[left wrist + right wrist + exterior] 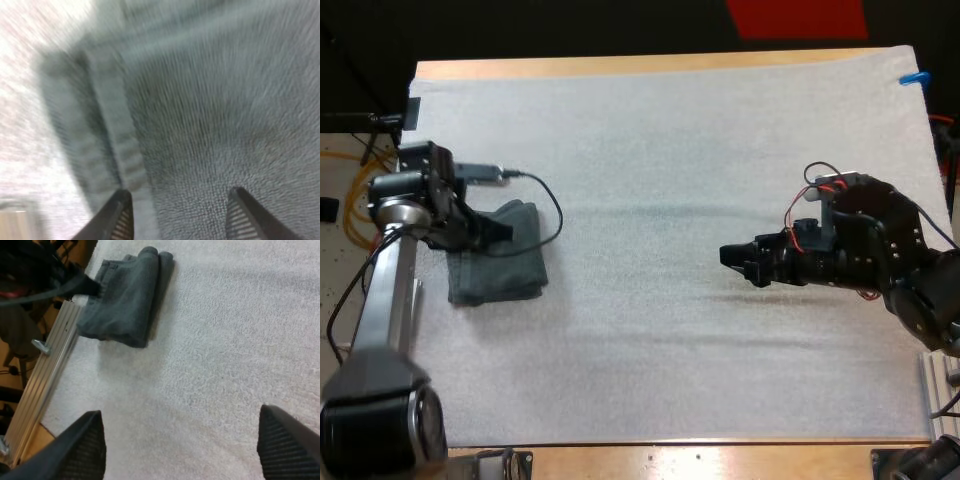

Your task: Pick towel from pile fold and stack

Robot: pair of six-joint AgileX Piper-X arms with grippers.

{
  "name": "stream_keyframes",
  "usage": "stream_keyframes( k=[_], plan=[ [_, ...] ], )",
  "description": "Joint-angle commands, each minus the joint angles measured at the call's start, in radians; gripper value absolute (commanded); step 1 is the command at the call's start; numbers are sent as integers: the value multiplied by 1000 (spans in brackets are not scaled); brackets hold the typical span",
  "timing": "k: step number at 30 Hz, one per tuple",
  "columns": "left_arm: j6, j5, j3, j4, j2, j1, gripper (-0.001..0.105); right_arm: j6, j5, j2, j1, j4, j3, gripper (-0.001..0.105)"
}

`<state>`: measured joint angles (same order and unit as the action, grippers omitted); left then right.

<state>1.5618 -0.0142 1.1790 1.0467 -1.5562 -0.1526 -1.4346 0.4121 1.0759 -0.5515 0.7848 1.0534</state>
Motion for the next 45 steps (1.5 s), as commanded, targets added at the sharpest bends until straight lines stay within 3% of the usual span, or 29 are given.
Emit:
stream_keyframes(
  k=[1,10,17,24,29,37,42,45],
  plan=[
    [13,-13,21,4,39,-2,40,-1,20,-1,-2,-12,1,63],
    [74,86,49,-4,264,17,40,-1,20,-1,-2,-94,1,63],
    [74,99,49,-4,365,158,40,-6,-12,11,16,-199,1,63],
    [45,101,49,-14,374,305,40,-35,-12,49,203,-206,1,63],
    [45,93,49,-39,374,316,40,-63,-12,38,377,-195,1,63],
    [45,93,49,-35,374,261,40,-272,-39,-26,603,-41,5,63],
    [31,93,49,9,390,209,40,-442,-271,-93,642,52,5,63],
    [27,93,49,27,425,184,40,-488,-332,-132,638,98,5,63]
  ],
)
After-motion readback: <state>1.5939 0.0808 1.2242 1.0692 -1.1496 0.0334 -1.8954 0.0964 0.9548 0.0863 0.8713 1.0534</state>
